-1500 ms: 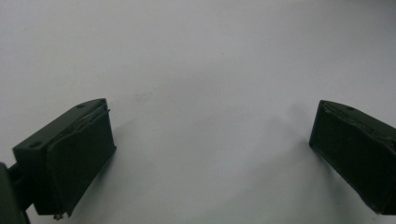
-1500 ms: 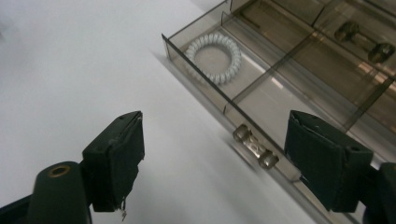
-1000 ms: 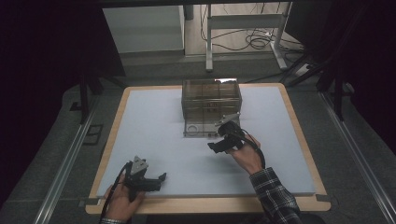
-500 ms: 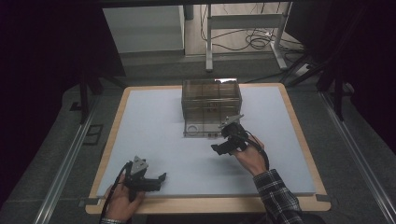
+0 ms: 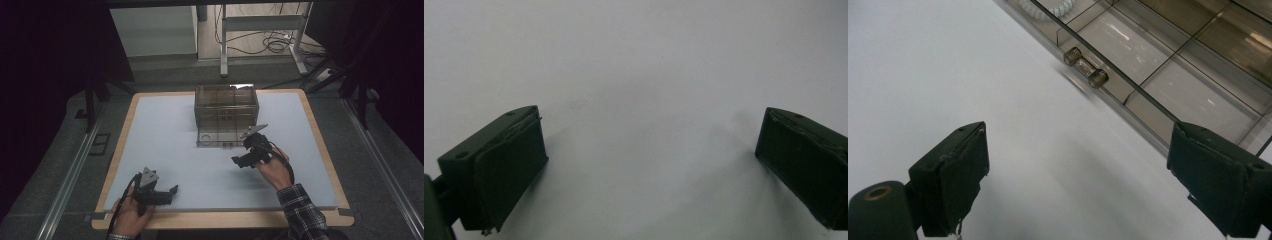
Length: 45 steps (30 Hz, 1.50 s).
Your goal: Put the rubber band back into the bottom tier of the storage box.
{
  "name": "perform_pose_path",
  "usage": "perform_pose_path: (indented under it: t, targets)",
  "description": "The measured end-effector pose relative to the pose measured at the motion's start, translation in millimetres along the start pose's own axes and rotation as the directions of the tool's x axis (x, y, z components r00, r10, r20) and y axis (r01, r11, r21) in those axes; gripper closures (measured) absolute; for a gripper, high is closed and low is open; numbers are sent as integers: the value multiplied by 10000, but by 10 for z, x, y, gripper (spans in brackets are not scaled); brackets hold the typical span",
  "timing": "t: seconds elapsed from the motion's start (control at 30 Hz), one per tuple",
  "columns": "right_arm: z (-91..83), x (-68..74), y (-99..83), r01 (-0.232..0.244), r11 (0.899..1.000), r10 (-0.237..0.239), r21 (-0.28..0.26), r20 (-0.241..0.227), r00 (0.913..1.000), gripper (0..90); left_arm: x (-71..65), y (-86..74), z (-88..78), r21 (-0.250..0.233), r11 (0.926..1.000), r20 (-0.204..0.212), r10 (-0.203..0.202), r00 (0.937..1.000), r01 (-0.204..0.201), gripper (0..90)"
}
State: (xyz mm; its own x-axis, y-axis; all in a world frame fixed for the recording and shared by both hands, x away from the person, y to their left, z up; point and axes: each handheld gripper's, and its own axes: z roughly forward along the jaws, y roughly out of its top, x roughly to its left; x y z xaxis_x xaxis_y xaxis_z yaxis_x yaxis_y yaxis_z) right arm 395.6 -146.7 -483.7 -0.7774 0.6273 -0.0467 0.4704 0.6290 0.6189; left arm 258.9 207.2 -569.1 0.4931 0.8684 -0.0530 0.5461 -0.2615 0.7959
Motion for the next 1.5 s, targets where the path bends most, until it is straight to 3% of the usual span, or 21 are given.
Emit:
perform_pose_path:
  t: [1.5]
  targets:
    - [-331,-208,-436,-721,9970,708,280,442,9965,88,1,0,0,0,10000,2,5,10000,-5,0]
